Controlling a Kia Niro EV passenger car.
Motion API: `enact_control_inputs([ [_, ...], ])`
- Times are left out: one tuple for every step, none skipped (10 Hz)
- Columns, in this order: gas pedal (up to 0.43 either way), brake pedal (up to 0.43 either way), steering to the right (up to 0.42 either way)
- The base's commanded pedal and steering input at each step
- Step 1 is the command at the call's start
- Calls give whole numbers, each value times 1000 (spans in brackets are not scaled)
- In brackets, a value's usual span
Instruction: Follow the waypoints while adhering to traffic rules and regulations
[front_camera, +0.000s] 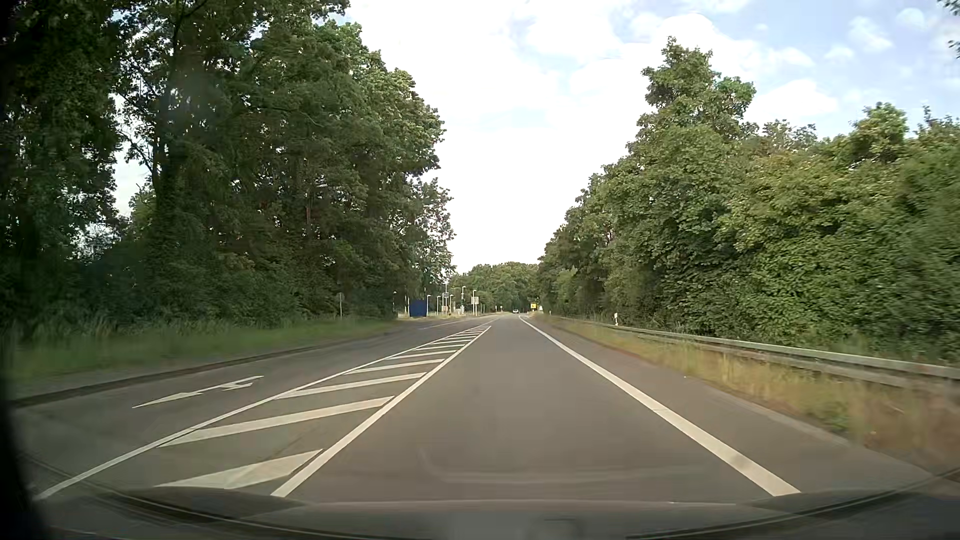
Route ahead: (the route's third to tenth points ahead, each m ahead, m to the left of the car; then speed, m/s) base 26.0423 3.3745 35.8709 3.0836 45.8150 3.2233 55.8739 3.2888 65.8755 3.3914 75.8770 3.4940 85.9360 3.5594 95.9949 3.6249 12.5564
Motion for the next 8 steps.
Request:
enact_control_inputs([
  [20,24,-1],
  [20,30,-1],
  [20,30,-1],
  [20,24,-1],
  [20,30,-1],
  [20,30,-1],
  [20,30,-1],
  [20,30,-1],
])
